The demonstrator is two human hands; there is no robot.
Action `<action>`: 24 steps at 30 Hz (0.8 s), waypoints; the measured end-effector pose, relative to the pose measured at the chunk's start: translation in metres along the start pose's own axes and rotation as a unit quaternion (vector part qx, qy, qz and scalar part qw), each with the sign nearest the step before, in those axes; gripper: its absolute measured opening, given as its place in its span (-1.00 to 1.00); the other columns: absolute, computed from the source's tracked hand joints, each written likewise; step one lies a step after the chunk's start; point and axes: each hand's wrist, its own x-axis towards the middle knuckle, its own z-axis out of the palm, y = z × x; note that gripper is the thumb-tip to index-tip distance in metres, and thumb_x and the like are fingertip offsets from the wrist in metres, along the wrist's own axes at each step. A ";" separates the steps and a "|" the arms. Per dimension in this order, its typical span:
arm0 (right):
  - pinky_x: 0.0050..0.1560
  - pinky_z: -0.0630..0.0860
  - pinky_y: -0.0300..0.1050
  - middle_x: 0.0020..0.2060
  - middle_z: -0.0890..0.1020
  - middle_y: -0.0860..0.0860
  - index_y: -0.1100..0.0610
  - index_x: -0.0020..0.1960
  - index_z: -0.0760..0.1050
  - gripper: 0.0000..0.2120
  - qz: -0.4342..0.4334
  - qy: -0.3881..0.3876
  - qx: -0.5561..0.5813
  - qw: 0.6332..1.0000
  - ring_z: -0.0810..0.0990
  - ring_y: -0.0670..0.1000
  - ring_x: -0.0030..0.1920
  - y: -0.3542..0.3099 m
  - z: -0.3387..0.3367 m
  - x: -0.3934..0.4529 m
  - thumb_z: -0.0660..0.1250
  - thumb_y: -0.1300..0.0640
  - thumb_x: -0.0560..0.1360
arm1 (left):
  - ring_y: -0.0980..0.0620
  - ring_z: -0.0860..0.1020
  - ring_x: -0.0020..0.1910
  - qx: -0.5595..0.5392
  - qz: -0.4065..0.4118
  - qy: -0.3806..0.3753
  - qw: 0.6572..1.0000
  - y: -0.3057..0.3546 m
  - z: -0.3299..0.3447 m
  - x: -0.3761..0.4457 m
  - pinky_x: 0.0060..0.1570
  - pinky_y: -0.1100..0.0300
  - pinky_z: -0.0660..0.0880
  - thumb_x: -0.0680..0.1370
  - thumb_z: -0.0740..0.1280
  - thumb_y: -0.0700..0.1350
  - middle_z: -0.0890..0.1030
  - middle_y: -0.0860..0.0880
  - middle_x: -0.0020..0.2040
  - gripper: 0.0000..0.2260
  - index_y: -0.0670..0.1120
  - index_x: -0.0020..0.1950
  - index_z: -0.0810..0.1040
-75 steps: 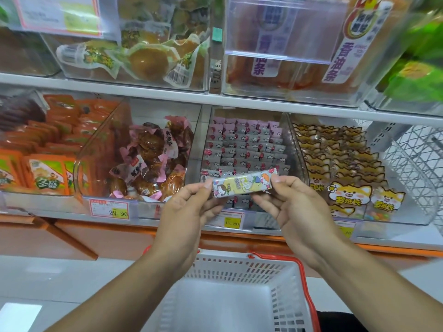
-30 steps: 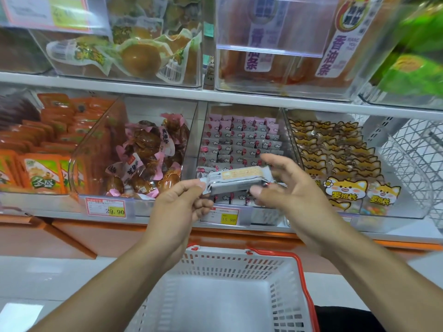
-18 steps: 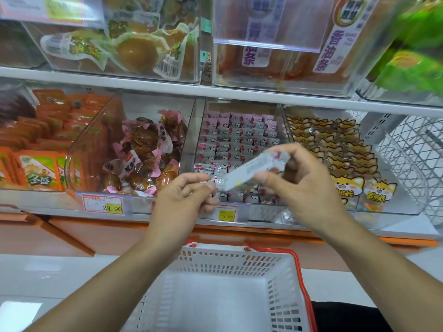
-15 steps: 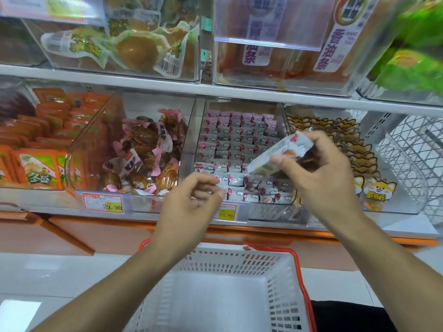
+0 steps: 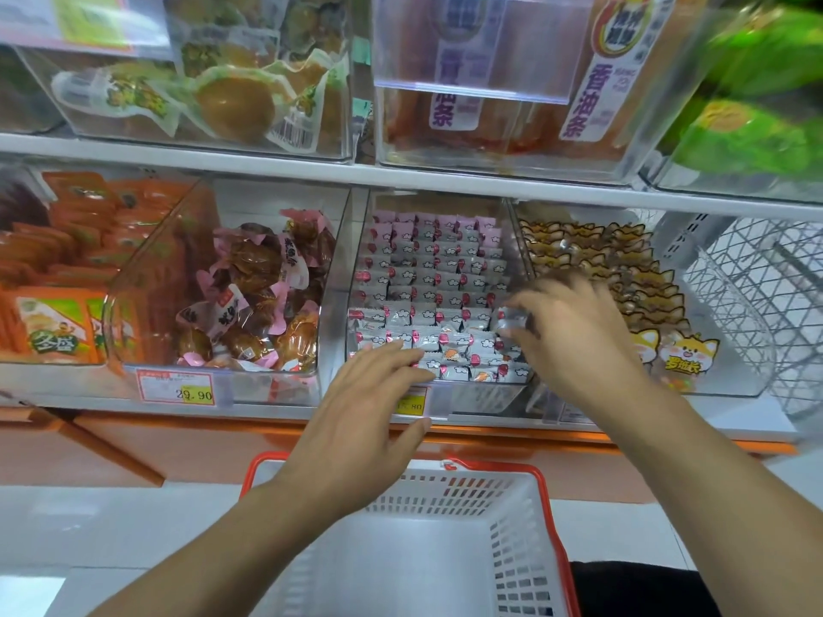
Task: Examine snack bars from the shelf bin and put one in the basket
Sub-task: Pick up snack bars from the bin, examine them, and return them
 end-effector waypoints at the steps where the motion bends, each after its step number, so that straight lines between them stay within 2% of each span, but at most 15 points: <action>1: 0.20 0.23 0.06 0.13 0.67 -0.07 -0.07 0.12 0.66 -0.81 -0.015 -0.010 -0.028 0.999 0.48 0.14 0.22 -0.001 0.002 0.000 0.39 -0.05 0.54 | 0.27 0.12 0.51 0.000 -0.002 -0.002 1.000 0.000 0.000 0.000 0.40 0.40 -0.21 0.57 0.37 0.11 0.34 0.25 0.49 -0.59 0.19 0.41 0.45; 5: 0.39 0.09 0.10 0.16 0.67 -0.08 -0.09 0.14 0.65 -0.77 0.002 -0.032 -0.093 0.995 0.46 0.16 0.30 -0.010 0.004 0.007 0.29 0.02 0.55 | 0.27 0.08 0.52 -0.002 -0.006 -0.006 1.000 0.001 0.002 -0.001 0.38 0.40 -0.21 0.57 0.37 0.10 0.30 0.26 0.51 -0.65 0.20 0.36 0.48; 10: 0.55 -0.05 0.15 0.22 0.63 -0.05 -0.06 0.21 0.60 -0.67 0.048 -0.071 -0.127 0.988 0.34 0.11 0.44 -0.020 0.000 0.024 0.33 0.16 0.48 | 0.24 0.09 0.55 -0.007 -0.012 -0.010 1.000 0.002 0.003 -0.002 0.47 0.27 -0.09 0.58 0.37 0.09 0.27 0.25 0.53 -0.66 0.21 0.35 0.49; 13: 0.54 0.03 0.11 0.22 0.63 -0.04 -0.05 0.16 0.63 -0.71 0.060 -0.082 -0.136 0.986 0.35 0.09 0.43 -0.022 0.002 0.028 0.30 0.17 0.50 | 0.24 0.09 0.55 -0.007 -0.009 -0.011 1.000 0.001 0.002 -0.002 0.47 0.28 -0.08 0.58 0.36 0.10 0.27 0.25 0.53 -0.66 0.21 0.35 0.49; 15: 0.50 0.08 0.04 0.14 0.66 -0.06 -0.06 0.13 0.65 -0.72 0.083 -0.085 -0.110 0.987 0.37 0.05 0.39 -0.023 0.003 0.030 0.31 0.19 0.50 | 0.24 0.10 0.55 -0.011 -0.008 -0.007 1.000 0.001 0.001 -0.002 0.48 0.25 -0.04 0.58 0.37 0.09 0.28 0.25 0.53 -0.67 0.20 0.34 0.50; 17: 0.47 0.10 0.04 0.02 0.65 -0.06 -0.03 0.05 0.63 -0.77 0.093 -0.077 -0.085 0.989 0.40 0.05 0.35 -0.024 0.003 0.030 0.32 0.22 0.49 | 0.26 0.09 0.55 -0.015 -0.005 -0.002 1.000 0.001 0.002 -0.003 0.45 0.33 -0.10 0.58 0.37 0.09 0.29 0.26 0.53 -0.69 0.20 0.32 0.52; 19: 0.47 0.17 0.10 -0.06 0.59 -0.01 0.00 0.00 0.52 -0.82 0.094 -0.044 -0.059 0.993 0.43 0.10 0.32 -0.024 0.003 0.029 0.29 0.25 0.49 | 0.27 0.07 0.54 -0.018 0.002 0.008 1.000 0.000 0.002 -0.003 0.39 0.40 -0.15 0.58 0.37 0.08 0.30 0.26 0.52 -0.72 0.20 0.29 0.54; 21: 0.41 0.27 0.14 -0.05 0.62 0.01 0.03 0.02 0.53 -0.79 0.118 0.026 0.014 0.993 0.49 0.14 0.25 -0.023 0.001 0.027 0.28 0.26 0.46 | 0.27 0.09 0.54 -0.027 0.006 0.027 0.999 0.000 0.001 -0.003 0.39 0.41 -0.14 0.57 0.39 0.04 0.36 0.23 0.49 -0.75 0.17 0.25 0.57; 24: 0.13 0.43 0.14 -0.10 0.65 0.07 0.10 0.04 0.54 -0.82 0.133 0.183 0.149 0.963 0.56 0.22 0.02 -0.017 -0.005 0.023 0.26 0.28 0.51 | 0.25 0.18 0.52 -0.045 0.006 0.066 0.997 0.000 -0.001 -0.003 0.45 0.37 -0.02 0.56 0.41 -0.05 0.45 0.19 0.42 -0.76 0.10 0.22 0.60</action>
